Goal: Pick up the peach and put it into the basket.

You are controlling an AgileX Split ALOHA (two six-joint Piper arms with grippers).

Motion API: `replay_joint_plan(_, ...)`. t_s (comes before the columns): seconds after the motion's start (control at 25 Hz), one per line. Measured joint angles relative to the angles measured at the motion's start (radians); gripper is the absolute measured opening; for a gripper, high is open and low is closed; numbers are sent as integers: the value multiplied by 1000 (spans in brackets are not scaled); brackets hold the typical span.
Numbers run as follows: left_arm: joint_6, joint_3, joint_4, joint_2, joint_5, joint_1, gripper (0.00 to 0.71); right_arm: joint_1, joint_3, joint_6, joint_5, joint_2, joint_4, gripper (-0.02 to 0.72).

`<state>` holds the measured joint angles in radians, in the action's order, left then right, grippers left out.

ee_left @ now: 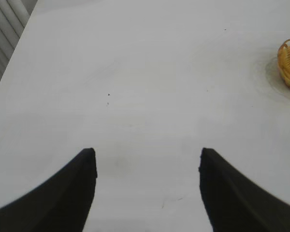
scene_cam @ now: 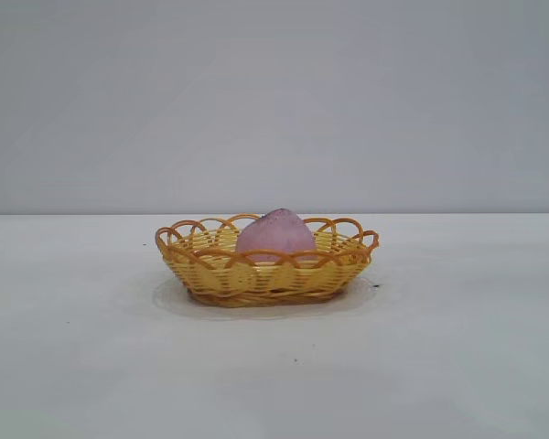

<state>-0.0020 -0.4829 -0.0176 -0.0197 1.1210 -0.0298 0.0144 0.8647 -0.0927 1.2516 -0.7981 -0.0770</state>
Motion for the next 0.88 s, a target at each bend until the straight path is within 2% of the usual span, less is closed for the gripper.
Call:
replay_joint_plan(0.2,0,0,0,0,0,0,407,0,-202,0,6,264,-4,472)
replay_joint_plan(0.32,0,0,0,0,0,0,407,0,-318,4,-12,389,-33,472)
replay_joint_plan(0.56,0,0,0,0,0,0,407,2,-371,26,-105,575,-54,472)
replay_joint_plan(0.76,0,0,0,0,0,0,407,42,-376,61,-115,639,-43,472)
replay_joint_plan(0.88,0,0,0,0,0,0,407,51,-376,93,-115,658,-17,472)
